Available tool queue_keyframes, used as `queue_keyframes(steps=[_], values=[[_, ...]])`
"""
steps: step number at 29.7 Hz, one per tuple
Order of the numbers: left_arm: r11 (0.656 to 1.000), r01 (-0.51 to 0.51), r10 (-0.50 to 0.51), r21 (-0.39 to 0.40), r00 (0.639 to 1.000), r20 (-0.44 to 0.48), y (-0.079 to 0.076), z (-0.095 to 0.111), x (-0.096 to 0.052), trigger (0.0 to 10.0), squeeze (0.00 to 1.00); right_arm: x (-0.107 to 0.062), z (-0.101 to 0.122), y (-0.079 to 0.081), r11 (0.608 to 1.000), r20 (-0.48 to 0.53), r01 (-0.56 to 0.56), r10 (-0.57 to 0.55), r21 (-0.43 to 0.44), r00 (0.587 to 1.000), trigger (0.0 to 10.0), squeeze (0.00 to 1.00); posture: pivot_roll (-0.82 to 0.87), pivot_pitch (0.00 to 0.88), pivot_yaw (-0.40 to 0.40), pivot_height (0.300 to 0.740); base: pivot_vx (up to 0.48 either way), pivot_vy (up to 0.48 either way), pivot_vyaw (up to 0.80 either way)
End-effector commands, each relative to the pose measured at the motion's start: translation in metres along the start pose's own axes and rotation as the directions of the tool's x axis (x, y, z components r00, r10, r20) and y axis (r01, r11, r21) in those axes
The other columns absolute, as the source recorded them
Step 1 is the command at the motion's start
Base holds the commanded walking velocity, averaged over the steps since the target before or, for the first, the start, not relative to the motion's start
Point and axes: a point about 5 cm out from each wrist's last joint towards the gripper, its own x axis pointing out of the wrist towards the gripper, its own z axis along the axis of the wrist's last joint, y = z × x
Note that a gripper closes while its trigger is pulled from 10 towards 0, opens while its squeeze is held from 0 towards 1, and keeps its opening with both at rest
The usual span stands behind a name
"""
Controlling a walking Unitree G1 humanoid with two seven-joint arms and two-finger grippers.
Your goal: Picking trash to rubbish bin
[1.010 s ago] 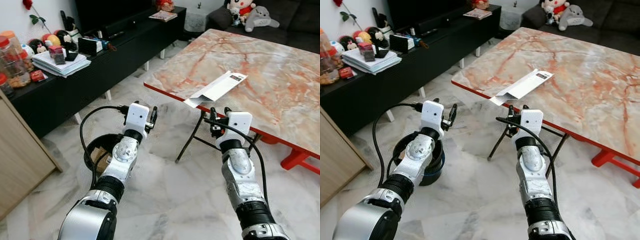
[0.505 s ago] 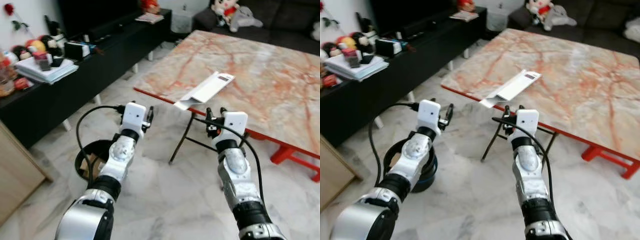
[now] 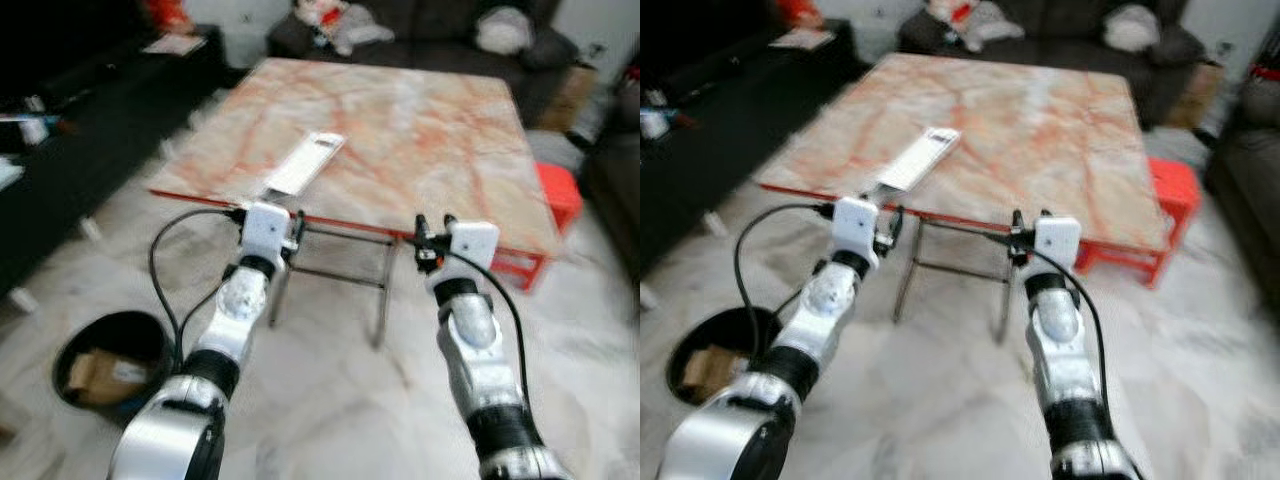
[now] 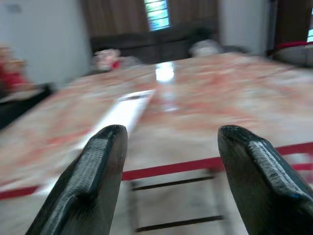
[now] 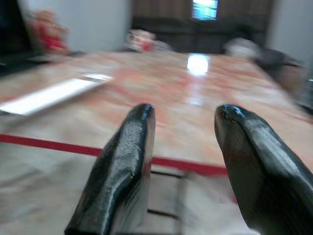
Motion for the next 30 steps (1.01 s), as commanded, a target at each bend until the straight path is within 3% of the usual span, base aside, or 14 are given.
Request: queue_keyframes(steps=[1, 14, 18, 27, 30], values=[[1.0, -0.013, 0.013, 0.006, 1.0, 0.0, 0.008, 0.001, 0.001, 10.0, 0.0, 0.002, 0.005, 0.007, 1.0, 0.018, -0.01, 0.01, 0.02, 1.0, 10.0, 0.0, 0.05, 0.036, -0.02, 0.74, 0.0, 0.0, -0.79], [0.999, -0.045, 0.045, -0.006, 0.999, -0.012, 0.013, 0.001, 0.001, 10.0, 0.0, 0.001, 0.007, 0.013, 0.999, 0.029, -0.039, 0.037, 0.039, 0.999, 10.0, 0.0, 0.06, 0.048, -0.023, 0.74, 0.0, 0.0, 0.0], [0.999, -0.055, 0.055, 0.0, 0.998, -0.019, 0.015, 0.0, 0.001, 10.0, 0.0, 0.001, 0.007, 0.015, 0.998, 0.031, -0.059, 0.059, 0.002, 0.998, 10.0, 0.0, 0.05, 0.048, -0.025, 0.74, 0.277, 0.0, 0.0], [0.998, -0.067, 0.067, -0.011, 0.998, -0.019, 0.016, 0.001, 0.001, 10.0, 0.0, 0.0, 0.008, 0.018, 0.996, 0.034, -0.087, 0.087, 0.009, 0.996, 10.0, 0.0, 0.05, 0.048, -0.031, 0.74, 0.3, 0.0, 0.69], [0.998, -0.068, 0.068, -0.011, 0.998, -0.02, 0.016, 0.001, 0.001, 10.0, 0.0, 0.0, 0.008, 0.019, 0.996, 0.03, -0.089, 0.089, 0.018, 0.996, 10.0, 0.0, 0.05, 0.048, -0.031, 0.74, 0.304, 0.0, 0.0]])
